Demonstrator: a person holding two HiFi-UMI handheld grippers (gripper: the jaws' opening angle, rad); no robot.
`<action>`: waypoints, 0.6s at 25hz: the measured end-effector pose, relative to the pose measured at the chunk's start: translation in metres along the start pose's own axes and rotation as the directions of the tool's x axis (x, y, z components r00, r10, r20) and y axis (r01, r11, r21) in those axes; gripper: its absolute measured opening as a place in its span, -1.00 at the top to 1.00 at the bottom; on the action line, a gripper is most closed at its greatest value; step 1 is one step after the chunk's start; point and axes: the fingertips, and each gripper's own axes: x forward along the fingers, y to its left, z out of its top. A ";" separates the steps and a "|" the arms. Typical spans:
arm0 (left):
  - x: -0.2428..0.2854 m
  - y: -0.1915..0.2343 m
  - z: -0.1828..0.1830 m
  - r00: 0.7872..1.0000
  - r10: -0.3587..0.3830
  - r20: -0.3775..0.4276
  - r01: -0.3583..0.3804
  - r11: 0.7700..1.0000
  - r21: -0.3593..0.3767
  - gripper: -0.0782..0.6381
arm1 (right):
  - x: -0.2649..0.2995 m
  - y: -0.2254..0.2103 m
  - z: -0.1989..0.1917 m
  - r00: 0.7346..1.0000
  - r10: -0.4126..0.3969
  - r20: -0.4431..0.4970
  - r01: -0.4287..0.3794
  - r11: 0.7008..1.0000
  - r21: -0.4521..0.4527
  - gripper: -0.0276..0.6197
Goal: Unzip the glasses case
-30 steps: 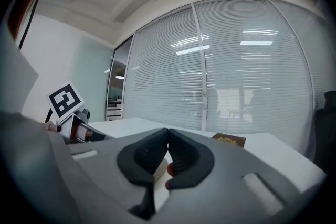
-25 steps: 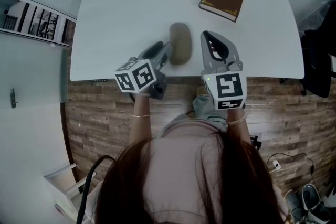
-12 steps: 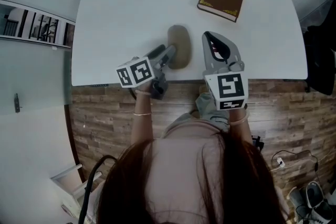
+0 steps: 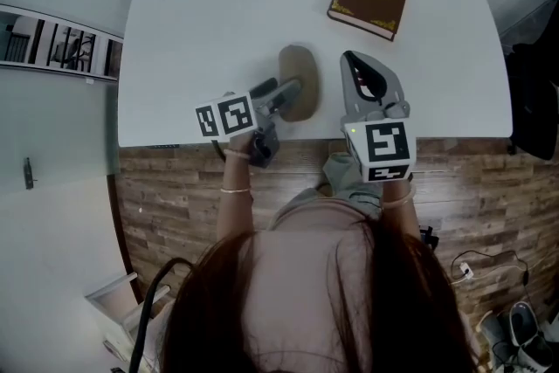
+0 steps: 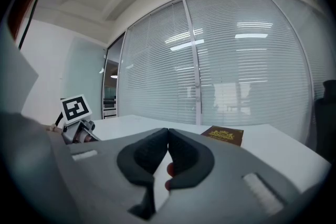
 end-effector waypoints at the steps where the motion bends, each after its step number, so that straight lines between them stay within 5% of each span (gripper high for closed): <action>1: 0.002 -0.002 -0.001 1.000 -0.008 -0.007 0.008 1.000 0.000 -0.13 | 0.001 -0.001 0.000 1.000 -0.001 0.000 0.001 1.000 0.000 0.91; 15: 0.020 -0.025 -0.009 0.990 -0.037 -0.133 0.039 0.999 0.013 -0.13 | 0.004 -0.008 0.004 1.000 -0.013 0.010 0.013 1.000 0.008 0.91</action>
